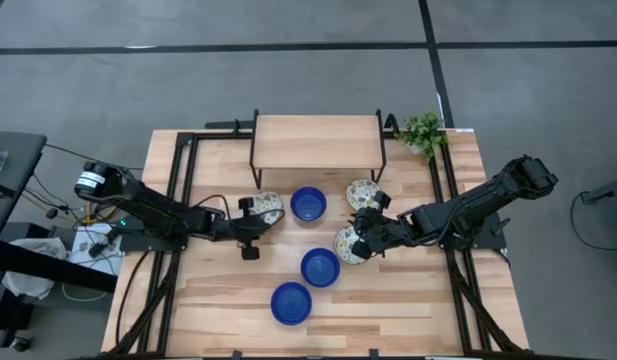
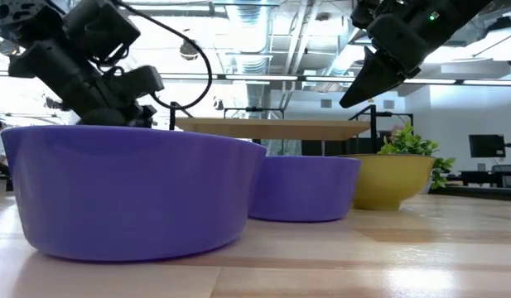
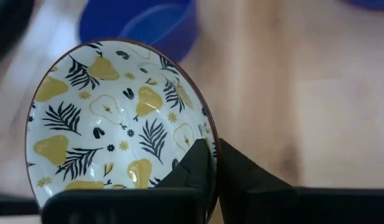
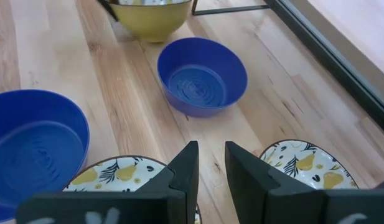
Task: Pick & Place Mini bowls
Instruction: Put the top left white patterned bowl on the shelf
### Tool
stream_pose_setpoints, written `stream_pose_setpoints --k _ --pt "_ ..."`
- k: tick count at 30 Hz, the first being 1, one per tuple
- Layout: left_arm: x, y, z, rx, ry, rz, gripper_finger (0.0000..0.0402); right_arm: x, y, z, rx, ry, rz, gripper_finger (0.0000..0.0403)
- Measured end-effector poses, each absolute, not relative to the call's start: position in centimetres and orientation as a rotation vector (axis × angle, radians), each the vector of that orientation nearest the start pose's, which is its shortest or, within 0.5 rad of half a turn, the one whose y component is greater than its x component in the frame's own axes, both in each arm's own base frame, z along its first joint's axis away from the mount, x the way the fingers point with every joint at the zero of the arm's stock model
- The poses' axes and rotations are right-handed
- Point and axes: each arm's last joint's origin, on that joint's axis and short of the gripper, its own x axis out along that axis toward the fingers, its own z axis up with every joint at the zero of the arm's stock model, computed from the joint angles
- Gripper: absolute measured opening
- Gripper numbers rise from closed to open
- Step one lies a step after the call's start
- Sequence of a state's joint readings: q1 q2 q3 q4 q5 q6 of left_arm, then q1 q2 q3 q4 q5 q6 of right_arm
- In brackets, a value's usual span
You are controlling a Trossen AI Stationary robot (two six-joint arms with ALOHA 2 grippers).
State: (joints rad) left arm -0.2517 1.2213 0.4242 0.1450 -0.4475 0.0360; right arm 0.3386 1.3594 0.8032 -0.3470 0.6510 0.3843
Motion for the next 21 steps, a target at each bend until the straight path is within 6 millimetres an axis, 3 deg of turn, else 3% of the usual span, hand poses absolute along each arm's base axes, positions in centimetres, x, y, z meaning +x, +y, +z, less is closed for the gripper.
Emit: stream_pose_setpoints --k 7,13,21 --pt "22.3 -6.0 18.3 0.353 0.561 0.102 0.0012 25.2 7.1 21.3 -0.063 0.711 -0.43 0.0069" --pt "23.3 -6.2 20.8 0.4 0.58 0.149 0.0012 25.3 7.2 21.3 -0.038 0.715 -0.403 0.0069" --pt "24.7 -6.5 26.6 0.435 0.572 0.174 0.0013 25.4 7.3 21.4 -0.02 0.702 -0.387 0.0069"
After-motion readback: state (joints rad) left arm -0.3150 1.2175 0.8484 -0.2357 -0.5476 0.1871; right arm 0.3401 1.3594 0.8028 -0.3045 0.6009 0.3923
